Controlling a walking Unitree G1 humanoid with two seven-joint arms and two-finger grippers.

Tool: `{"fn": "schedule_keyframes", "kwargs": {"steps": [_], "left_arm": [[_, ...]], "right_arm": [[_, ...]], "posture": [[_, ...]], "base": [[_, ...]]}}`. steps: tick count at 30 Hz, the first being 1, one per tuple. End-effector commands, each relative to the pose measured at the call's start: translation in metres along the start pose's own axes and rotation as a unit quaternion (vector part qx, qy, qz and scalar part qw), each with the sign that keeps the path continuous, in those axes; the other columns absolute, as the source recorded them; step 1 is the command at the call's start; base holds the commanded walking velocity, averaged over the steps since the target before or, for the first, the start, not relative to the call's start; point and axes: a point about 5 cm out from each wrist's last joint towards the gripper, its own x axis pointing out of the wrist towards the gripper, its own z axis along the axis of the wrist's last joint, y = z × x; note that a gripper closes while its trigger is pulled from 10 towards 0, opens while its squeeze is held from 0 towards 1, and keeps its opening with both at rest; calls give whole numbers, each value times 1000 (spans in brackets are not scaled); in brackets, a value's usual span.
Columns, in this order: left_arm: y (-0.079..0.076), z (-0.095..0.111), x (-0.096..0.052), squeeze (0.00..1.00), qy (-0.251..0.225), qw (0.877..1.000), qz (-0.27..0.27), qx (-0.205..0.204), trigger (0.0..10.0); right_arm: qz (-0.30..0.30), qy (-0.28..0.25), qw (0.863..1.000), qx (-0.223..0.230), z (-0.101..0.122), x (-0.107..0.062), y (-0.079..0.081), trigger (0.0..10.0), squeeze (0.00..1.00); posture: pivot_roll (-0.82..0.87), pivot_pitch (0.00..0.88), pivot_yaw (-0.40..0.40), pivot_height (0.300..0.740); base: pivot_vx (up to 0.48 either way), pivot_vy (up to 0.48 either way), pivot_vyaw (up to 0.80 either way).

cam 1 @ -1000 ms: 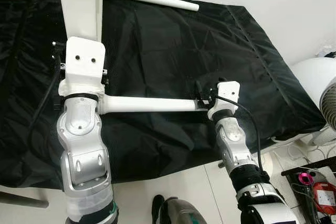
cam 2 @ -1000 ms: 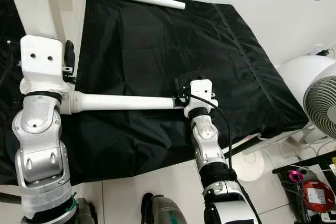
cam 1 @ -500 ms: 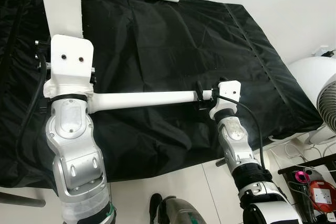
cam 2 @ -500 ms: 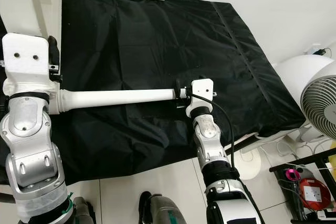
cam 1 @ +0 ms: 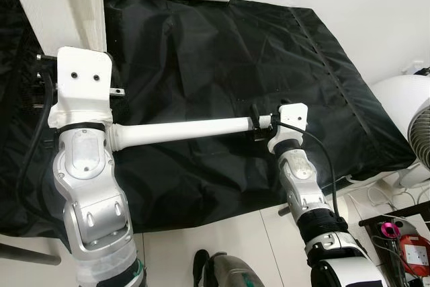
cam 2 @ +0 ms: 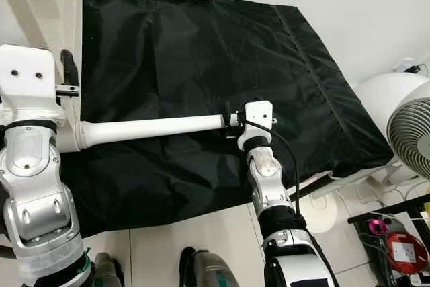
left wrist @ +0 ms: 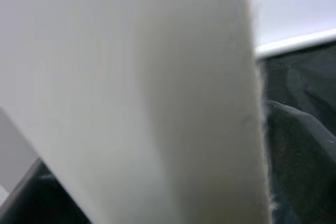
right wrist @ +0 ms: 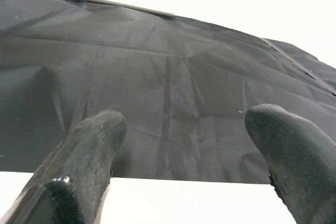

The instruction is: Building children table

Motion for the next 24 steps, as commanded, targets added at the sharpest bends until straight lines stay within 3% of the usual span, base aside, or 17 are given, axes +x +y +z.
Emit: {"fn": "schedule_keyframes", "kwargs": {"steps": [1, 13, 16, 18, 24], "left_arm": [[-3, -24, -15, 0, 61, 996, 58, 10, 10000], [-7, -21, -18, 0, 52, 998, 33, 28, 10000], [-11, -21, -24, 0, 45, 998, 5, 40, 10000], [-20, -23, -37, 0, 39, 996, -58, 64, 10000], [-26, -26, -47, 0, 38, 991, -98, 88, 10000]], "right_arm": [[-7, 12, 1000, -4, -7, -5, -5, 10000, 0], [-16, 15, 1000, -5, -11, -11, -9, 10000, 0], [-15, 17, 1000, -4, -12, -11, -7, 10000, 0], [-11, 18, 1000, -1, -12, -8, -4, 10000, 0], [-8, 17, 1000, 2, -12, -6, -2, 10000, 0]], "posture": [[21, 99, -123, 740], [36, 91, -103, 740], [52, 91, -106, 740], [81, 99, -105, 740], [88, 103, -105, 740]], "base": [[0, 0, 0], [0, 0, 0], [0, 0, 0], [0, 0, 0], [0, 0, 0]]}}
